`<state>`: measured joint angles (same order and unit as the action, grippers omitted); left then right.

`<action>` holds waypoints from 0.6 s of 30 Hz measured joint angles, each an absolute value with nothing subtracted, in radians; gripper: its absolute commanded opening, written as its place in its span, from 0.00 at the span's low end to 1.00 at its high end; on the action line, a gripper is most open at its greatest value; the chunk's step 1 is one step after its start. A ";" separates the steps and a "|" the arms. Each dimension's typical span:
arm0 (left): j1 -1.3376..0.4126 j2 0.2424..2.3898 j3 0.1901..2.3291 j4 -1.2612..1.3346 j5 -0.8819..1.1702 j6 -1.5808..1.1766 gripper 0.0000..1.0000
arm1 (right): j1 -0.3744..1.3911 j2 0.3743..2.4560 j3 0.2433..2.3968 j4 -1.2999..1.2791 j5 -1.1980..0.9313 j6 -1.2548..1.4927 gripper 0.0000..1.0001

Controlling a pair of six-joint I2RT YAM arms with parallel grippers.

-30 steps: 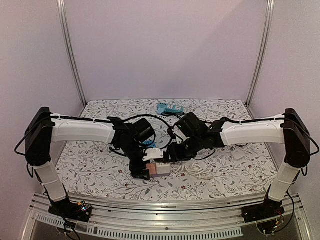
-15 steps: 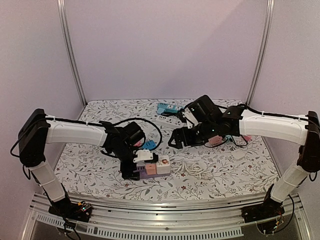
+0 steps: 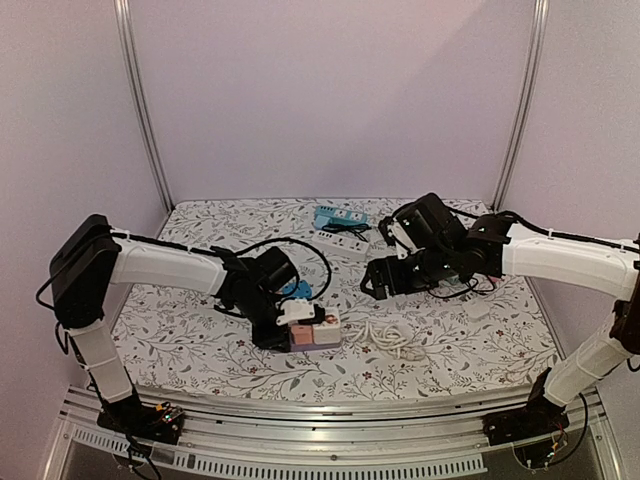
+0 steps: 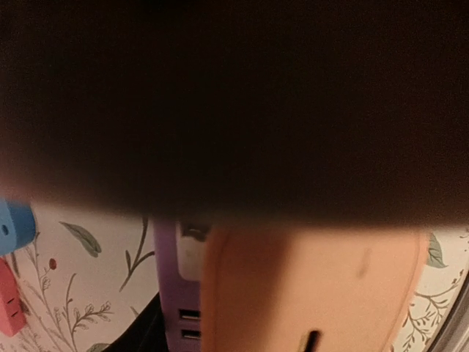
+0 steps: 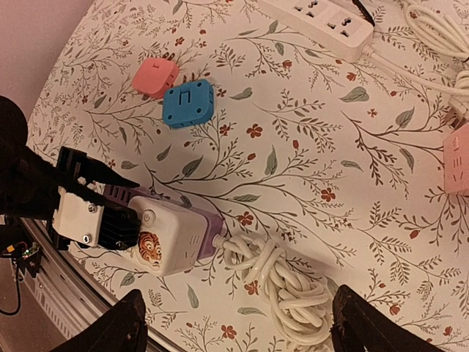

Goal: Insert the plug
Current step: Move the socket to the center of the board.

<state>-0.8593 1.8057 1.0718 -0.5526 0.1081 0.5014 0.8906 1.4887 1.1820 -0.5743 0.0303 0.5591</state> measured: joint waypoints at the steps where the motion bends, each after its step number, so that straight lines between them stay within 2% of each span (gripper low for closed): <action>1: -0.858 1.805 1.068 -0.550 0.110 0.500 0.29 | 0.888 1.485 1.180 -0.575 0.034 0.559 0.86; 4: -0.851 1.795 1.053 -0.534 0.116 0.500 0.23 | 0.883 1.478 1.177 -0.575 0.044 0.558 0.86; 9: -0.791 1.760 1.012 -0.535 0.111 0.500 0.22 | 0.875 1.478 1.167 -0.577 0.052 0.554 0.87; 18: -0.466 1.583 0.819 -0.520 0.047 0.508 0.22 | 0.856 1.450 1.148 -0.581 0.076 0.544 0.87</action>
<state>-0.4664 1.5833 0.8192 -0.5198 0.0471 0.5076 0.8562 1.4498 1.1481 -0.5808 0.0765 0.5438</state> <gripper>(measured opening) 0.489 0.868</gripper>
